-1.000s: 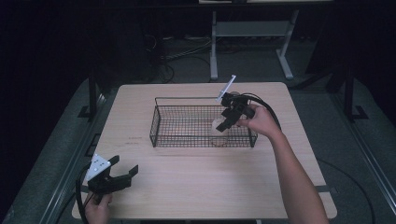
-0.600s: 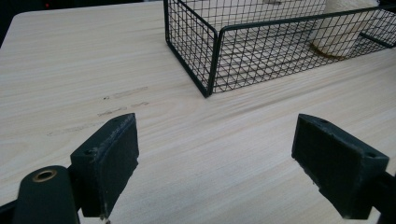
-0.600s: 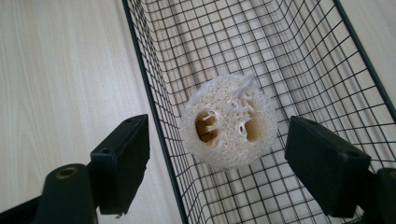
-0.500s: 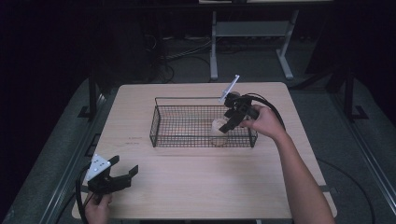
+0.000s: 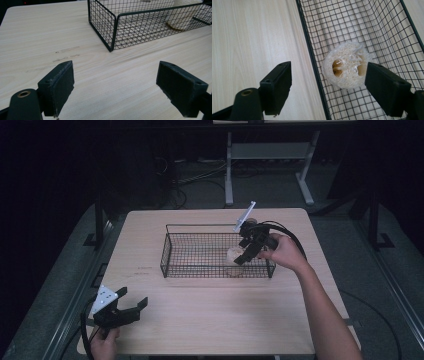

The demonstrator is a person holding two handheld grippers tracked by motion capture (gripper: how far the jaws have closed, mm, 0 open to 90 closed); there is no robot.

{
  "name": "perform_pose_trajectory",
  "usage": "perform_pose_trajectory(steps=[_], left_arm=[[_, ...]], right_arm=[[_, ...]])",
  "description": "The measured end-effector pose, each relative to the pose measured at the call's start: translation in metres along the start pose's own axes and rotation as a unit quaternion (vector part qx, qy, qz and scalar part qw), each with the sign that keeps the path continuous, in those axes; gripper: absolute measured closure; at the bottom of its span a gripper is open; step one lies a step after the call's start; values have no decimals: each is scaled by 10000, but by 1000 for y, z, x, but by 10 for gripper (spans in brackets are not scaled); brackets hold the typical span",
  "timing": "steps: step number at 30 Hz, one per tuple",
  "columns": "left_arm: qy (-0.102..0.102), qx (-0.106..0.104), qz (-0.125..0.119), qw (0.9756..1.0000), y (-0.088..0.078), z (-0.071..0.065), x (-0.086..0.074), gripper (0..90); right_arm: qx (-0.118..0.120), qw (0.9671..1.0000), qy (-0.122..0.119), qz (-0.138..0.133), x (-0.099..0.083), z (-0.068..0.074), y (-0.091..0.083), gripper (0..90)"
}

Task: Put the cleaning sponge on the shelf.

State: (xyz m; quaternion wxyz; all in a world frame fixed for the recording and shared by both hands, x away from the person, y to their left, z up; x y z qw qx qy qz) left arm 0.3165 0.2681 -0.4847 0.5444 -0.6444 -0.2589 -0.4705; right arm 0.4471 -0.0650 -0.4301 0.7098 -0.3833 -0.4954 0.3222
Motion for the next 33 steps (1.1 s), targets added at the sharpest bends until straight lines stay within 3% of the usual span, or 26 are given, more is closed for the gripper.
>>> perform_pose_trajectory(steps=[11, 33], left_arm=[[-1, 1, 1, 10000, 0, 0, 0, 139], [11, -8, 1, 10000, 0, -2, 0, 139]], right_arm=[[33, 9999, -14, -104, -10, 9, -4, 210], [21, 10000, -35, -54, -28, 29, -5, 210]])
Point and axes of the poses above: each handheld gripper's, and its own axes: y roughly forward along the jaws, x roughly out of its top, z roughly to its left, the point moved 10 cm from there along y, roughly forward along the jaws, and after that the axes turned 9 degrees about x, right-handed, at the moved point
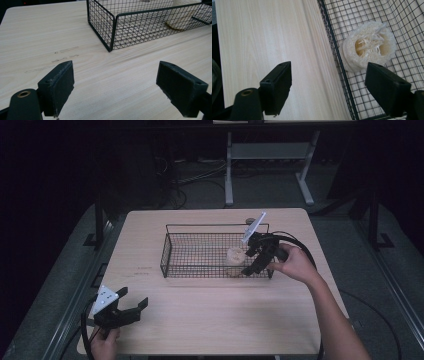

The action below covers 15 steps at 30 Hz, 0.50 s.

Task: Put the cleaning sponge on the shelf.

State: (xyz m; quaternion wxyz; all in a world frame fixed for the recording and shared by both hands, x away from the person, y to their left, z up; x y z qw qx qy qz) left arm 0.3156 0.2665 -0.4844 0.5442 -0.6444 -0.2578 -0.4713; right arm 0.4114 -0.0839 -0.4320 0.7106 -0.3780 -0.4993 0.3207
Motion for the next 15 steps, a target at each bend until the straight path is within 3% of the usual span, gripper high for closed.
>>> perform_pose_trajectory(steps=[15], left_arm=[[20, 7, 1, 10000, -1, 0, 0, 139]], right_arm=[[31, 10000, -71, -19, -9, 11, 5, 210]])
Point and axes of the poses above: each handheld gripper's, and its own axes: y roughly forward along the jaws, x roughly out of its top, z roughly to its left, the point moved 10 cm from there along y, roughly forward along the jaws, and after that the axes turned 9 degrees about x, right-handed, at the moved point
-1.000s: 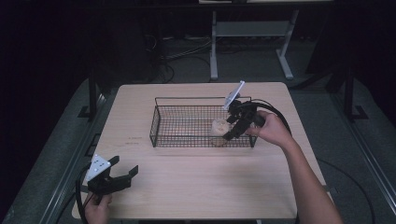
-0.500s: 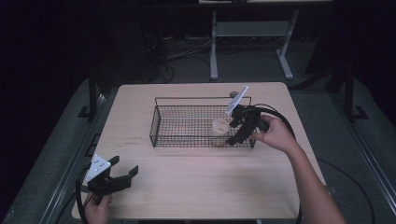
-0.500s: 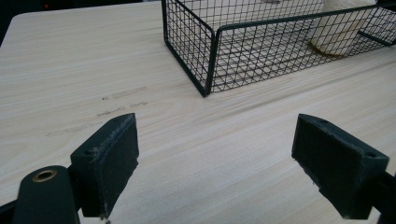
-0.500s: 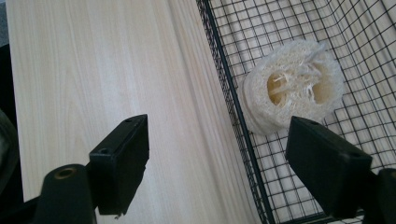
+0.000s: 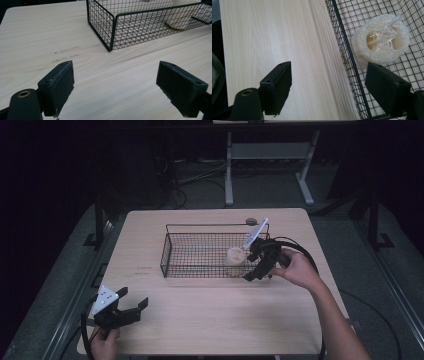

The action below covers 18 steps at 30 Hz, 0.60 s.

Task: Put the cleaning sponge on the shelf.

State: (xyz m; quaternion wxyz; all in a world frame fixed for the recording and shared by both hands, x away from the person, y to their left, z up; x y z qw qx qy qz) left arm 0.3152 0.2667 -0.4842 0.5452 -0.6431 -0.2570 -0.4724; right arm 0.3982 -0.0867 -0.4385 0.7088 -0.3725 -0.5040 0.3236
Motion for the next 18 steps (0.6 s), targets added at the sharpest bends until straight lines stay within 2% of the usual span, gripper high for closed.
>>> perform_pose_trajectory(steps=[8, 13, 18], left_arm=[[7, 0, 0, 10000, 0, 0, 0, 139], [-6, 0, -2, 10000, 0, 0, 0, 139], [4, -3, 1, 10000, 0, -1, 0, 139]], right_arm=[[41, 10000, -65, -35, -3, 8, 5, 210], [58, 9999, -67, 140, -6, 12, 9, 210], [48, 9999, -80, 139, -6, 15, 10, 210]])
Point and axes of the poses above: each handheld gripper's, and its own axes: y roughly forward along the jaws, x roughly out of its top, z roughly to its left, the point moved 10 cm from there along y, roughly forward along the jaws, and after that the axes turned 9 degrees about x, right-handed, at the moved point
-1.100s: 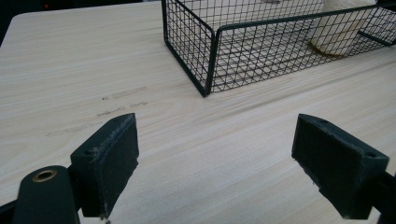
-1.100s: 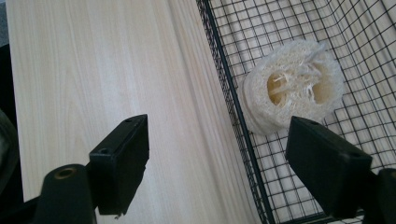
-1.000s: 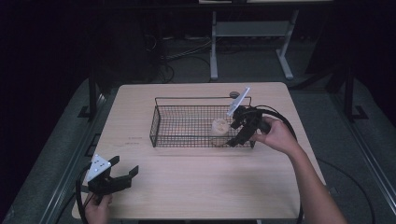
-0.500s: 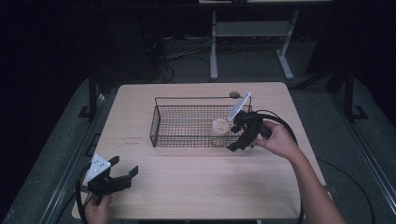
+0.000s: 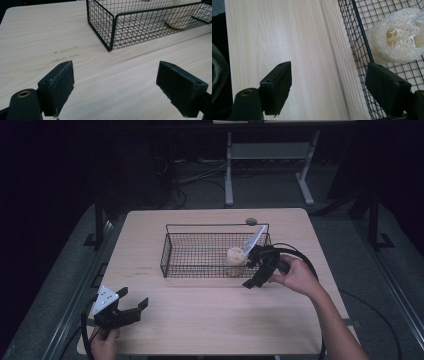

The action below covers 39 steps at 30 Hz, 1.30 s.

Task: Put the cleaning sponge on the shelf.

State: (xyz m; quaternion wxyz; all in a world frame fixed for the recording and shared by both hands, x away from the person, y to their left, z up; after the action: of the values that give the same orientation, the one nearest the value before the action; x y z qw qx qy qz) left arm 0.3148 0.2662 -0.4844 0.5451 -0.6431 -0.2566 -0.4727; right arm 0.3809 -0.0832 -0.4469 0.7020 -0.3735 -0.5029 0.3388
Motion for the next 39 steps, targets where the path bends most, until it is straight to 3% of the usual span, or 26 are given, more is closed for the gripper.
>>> perform_pose_trajectory(steps=[4, 8, 18, 39], left_arm=[[-3, 4, -3, 10000, 0, 0, 0, 139], [12, -5, 20, 10000, 1, 0, -1, 139], [26, -15, 17, 10000, 1, -2, 0, 139], [32, -10, 18, 10000, 1, -3, -1, 139]], right_arm=[[12, 10000, -3, -66, -3, 1, 3, 210], [-56, 9999, 36, 135, -11, 4, 8, 210], [18, 10000, -21, -52, -20, 12, 15, 210], [-9, 9995, 168, -282, -51, 20, 24, 199]])
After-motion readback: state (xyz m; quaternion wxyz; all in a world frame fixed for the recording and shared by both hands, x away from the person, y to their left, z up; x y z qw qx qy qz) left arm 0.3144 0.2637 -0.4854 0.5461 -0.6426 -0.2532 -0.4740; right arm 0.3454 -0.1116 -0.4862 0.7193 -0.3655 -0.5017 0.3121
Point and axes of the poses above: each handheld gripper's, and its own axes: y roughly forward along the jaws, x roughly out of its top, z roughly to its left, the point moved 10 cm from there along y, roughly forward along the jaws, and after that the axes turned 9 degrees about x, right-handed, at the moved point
